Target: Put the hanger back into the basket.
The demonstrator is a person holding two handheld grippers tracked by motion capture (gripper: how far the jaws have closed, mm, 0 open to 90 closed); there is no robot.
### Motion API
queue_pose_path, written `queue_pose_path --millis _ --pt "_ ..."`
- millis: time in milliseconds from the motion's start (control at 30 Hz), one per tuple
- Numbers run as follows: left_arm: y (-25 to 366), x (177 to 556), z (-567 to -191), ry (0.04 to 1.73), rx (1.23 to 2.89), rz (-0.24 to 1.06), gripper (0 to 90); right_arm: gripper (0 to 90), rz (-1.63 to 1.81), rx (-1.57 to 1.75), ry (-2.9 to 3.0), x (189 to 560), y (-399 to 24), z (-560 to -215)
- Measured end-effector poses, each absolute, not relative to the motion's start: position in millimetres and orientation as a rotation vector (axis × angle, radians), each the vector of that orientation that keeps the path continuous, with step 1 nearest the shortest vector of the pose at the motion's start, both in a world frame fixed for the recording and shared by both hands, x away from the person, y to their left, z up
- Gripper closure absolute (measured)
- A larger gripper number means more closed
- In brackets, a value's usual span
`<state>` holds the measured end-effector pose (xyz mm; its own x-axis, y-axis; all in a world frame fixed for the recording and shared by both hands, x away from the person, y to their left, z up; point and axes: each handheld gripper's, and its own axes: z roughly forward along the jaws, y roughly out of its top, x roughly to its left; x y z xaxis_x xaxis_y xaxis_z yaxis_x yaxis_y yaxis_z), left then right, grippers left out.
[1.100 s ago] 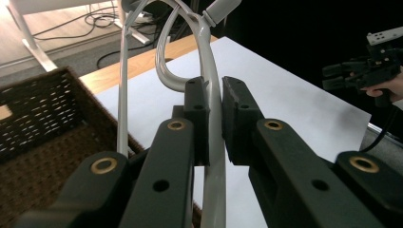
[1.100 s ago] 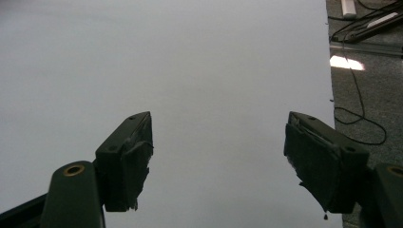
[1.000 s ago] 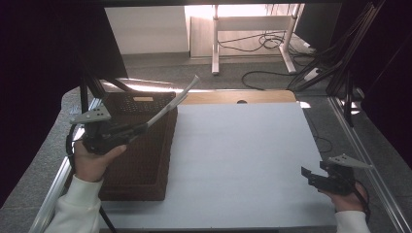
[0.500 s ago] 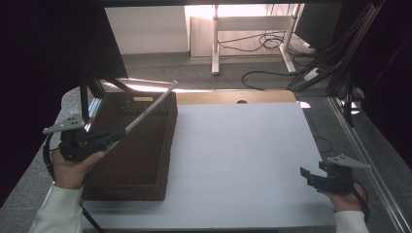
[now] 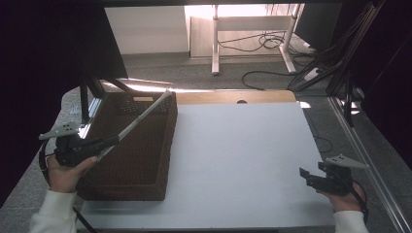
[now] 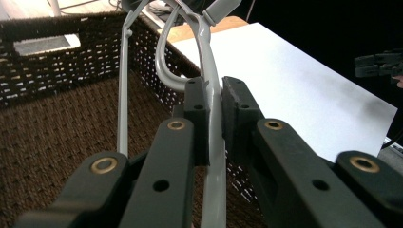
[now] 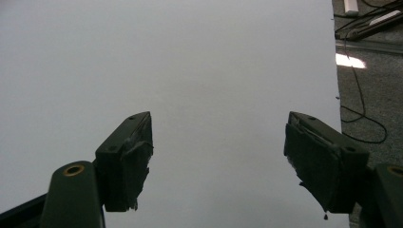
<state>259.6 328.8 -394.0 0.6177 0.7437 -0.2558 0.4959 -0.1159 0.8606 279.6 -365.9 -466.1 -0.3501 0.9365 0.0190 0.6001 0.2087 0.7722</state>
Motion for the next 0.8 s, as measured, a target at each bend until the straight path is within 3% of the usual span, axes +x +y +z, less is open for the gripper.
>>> queue_pose_path --millis 433,467,500,533,800 --pt "335 273 -414 1.051 1.809 0.22 81.5 25.7 0.972 1.42 2.041 280 -366 -467" --pt "335 276 -418 1.083 1.819 0.229 78.4 25.6 0.971 1.42 2.043 280 -366 -467" --pt "336 278 -420 1.103 1.817 0.232 67.5 25.6 0.969 1.419 2.044 280 -366 -467" --pt "336 278 -421 1.108 1.814 0.236 62.8 25.5 0.969 1.418 2.045 280 -366 -467" --pt "326 271 -416 1.095 1.855 0.285 45.0 25.4 0.967 1.416 2.049 280 -365 -467"
